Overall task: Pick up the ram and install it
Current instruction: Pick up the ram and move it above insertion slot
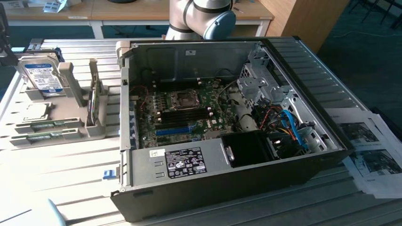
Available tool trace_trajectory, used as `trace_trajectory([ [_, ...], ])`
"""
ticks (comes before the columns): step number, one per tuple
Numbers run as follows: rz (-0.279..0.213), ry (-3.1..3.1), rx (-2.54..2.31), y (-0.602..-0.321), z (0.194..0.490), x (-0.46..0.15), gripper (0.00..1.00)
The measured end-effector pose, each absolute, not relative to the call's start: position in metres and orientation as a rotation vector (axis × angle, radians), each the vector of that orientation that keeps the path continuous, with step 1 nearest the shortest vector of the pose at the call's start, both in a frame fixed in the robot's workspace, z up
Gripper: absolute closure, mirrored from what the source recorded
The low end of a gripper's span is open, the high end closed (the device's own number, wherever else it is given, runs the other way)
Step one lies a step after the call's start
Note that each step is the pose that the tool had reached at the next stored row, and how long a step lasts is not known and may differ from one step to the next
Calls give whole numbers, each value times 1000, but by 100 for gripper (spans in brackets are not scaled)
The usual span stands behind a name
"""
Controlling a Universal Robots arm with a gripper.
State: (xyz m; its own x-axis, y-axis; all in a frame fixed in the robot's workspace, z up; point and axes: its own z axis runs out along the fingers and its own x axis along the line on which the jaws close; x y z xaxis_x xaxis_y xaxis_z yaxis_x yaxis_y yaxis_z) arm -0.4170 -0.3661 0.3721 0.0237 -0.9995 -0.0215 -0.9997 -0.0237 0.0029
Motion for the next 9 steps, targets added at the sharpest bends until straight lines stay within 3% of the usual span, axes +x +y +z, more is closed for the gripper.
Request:
trace_trajectory([
  [9, 27, 2186, -2238, -366, 358, -417, 90],
])
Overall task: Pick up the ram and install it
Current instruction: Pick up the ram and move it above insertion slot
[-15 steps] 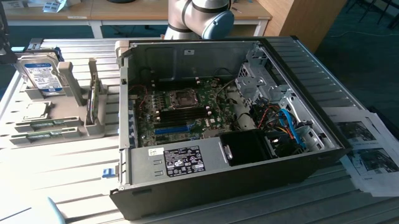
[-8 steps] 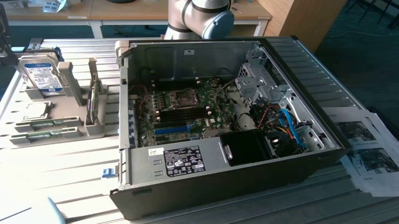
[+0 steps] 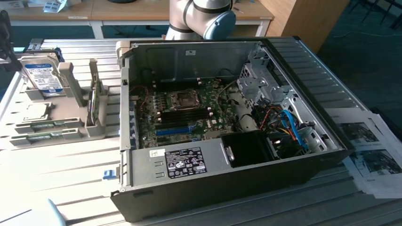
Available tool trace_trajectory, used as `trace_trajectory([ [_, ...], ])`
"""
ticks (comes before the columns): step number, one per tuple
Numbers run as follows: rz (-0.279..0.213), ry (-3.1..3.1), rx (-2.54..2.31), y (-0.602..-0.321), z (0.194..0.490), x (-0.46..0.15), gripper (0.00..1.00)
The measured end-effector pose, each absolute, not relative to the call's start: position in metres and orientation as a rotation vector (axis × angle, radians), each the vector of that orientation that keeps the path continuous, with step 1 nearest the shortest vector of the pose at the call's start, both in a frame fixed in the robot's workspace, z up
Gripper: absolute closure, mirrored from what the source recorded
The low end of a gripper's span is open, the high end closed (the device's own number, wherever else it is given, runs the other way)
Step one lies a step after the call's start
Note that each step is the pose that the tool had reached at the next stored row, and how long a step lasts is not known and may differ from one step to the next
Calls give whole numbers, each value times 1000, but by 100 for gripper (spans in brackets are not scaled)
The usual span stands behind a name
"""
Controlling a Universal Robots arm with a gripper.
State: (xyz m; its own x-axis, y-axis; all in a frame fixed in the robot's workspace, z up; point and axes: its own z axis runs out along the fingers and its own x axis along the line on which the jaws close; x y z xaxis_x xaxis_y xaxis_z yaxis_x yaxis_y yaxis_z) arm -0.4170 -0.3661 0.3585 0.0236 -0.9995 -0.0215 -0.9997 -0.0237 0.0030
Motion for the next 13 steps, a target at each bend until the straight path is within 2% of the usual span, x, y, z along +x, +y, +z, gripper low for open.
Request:
trace_trajectory([
  [13, 28, 2186, -2238, -366, 343, -417, 90],
])
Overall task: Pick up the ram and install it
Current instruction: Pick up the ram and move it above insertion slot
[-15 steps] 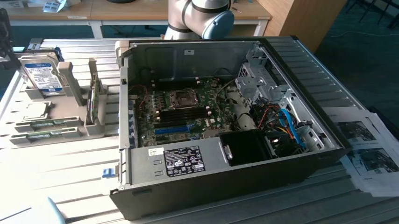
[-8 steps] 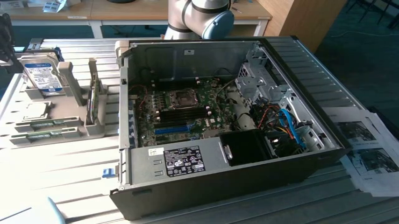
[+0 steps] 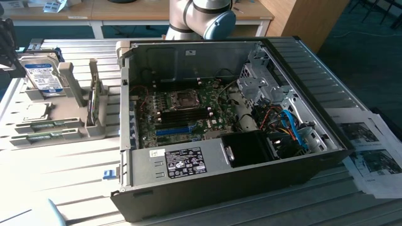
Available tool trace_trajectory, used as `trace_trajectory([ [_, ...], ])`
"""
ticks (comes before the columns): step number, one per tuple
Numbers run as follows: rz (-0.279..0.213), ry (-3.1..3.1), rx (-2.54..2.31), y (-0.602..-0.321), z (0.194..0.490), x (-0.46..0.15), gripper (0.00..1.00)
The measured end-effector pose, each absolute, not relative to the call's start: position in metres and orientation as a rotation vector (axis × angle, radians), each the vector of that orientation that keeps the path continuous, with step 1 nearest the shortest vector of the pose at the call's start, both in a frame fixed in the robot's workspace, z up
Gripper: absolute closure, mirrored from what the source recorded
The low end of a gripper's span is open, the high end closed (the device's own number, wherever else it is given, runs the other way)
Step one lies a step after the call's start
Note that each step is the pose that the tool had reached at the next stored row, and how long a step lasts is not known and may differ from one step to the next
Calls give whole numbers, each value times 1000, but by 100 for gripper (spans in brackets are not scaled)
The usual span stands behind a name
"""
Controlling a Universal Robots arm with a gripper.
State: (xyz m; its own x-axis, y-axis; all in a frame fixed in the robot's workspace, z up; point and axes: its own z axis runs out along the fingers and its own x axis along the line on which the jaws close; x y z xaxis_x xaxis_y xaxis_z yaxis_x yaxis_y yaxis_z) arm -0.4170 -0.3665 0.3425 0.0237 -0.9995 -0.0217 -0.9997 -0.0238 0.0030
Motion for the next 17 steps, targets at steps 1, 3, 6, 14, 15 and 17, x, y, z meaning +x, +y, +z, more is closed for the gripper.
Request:
trace_trajectory([
  [1, 28, 2186, -2238, -366, 341, -417, 90],
  [3, 28, 2186, -2238, -367, 339, -417, 90],
  [6, 28, 2185, -2238, -367, 335, -417, 90],
  [14, 29, 2185, -2237, -367, 325, -417, 90],
  [15, 29, 2185, -2238, -367, 323, -417, 90],
  [17, 29, 2185, -2237, -367, 321, -417, 90],
])
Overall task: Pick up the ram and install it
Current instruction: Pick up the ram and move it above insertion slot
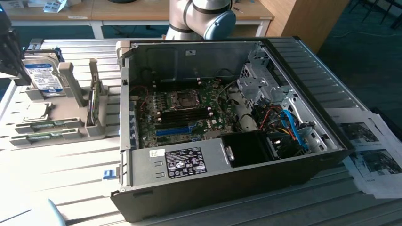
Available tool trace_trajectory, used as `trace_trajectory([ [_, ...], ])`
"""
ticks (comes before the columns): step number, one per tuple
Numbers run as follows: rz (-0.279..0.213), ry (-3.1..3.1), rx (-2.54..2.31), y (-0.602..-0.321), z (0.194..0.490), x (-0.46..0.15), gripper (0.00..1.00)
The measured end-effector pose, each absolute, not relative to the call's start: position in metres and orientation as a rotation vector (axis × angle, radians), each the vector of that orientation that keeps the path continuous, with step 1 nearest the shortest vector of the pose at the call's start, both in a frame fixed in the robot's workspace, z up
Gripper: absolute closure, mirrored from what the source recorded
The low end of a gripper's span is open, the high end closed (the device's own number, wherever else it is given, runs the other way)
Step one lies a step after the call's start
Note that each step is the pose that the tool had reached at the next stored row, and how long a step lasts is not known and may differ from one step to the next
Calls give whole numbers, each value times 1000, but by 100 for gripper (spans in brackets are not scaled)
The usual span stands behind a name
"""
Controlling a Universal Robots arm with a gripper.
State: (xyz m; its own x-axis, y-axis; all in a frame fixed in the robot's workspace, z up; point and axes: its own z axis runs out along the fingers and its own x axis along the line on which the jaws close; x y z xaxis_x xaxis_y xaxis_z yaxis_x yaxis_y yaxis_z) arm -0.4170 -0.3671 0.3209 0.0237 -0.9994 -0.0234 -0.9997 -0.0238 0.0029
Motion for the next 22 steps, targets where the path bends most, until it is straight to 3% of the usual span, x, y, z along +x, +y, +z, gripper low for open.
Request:
trace_trajectory([
  [22, 32, 2184, -2236, -370, 300, -418, 90],
])
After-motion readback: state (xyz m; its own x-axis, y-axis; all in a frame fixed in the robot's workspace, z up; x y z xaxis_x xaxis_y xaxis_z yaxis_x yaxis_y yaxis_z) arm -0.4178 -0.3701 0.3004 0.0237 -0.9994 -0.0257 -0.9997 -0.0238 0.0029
